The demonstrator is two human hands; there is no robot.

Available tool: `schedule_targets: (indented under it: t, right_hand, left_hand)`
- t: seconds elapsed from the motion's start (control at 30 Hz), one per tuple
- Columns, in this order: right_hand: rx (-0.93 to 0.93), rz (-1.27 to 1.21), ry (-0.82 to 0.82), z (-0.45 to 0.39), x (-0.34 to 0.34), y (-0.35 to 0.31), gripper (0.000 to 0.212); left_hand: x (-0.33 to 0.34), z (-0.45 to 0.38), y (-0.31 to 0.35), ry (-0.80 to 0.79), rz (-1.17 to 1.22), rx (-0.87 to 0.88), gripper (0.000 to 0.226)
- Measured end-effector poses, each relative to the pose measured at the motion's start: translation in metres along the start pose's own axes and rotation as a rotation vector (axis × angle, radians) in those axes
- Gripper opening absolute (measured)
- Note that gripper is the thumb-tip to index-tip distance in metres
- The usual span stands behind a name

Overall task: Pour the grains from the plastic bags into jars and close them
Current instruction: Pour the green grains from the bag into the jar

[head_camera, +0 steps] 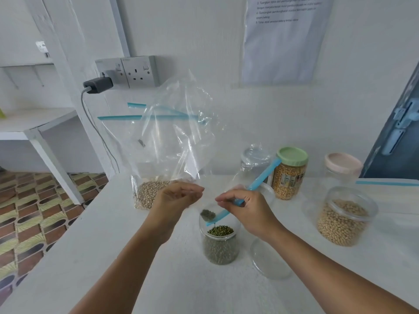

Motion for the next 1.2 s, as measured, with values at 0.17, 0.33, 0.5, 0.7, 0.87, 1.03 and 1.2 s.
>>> schedule_targets:
  t: [0.17, 0.33, 0.5, 0.7, 0.87, 1.03, 1.2]
  right_hand:
    - [0.013, -0.014, 0.009, 0.002, -0.001, 0.006, 0.014]
    - [0.089, -0.027, -0.016, 0.003, 0.002, 0.007, 0.017]
    - [0.103, -0.014, 0.026, 0.005, 0.001, 0.005, 0.014]
    - [0.051, -0.035, 0.066, 0.004, 0.001, 0.003, 0.014]
    - [0.001, -0.072, 0.046, 0.001, -0.003, -0.004, 0.018]
    - [0.009, -0.046, 0.012, 0.001, 0.002, -0.006, 0.020]
    - [0.039, -0.022, 0.018, 0.003, -0.001, -0.002, 0.014]
  left_hand:
    - [0.003, -0.004, 0.001, -0.057, -0.076, 0.017, 0.016]
    - [0.011, -0.005, 0.006, -0.081, -0.248, 0.139, 0.022]
    - [0.015, -0.004, 0.012, -0.005, -0.467, 0.223, 0.031]
    - [0.018, -0.001, 0.018, -0.077, -0.480, 0.206, 0.026]
    - [0.006, -0.006, 0.021, -0.107, -0.559, 0.193, 0.044]
    - [0.011, -0.005, 0.024, -0.051, -0.633, 0.266, 0.034]
    - [0.016, 0.001, 0.027, -0.063, -0.652, 0.299, 0.035]
Point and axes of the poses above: each hand's wrist, its own z-axis away from the middle knuckle, its own x-axis out of the palm, y = z × x, the point moved 6 cm from there along -z, towards the middle knuckle, and after that the axes turned 1 degree about y, right-handed, at the moved point
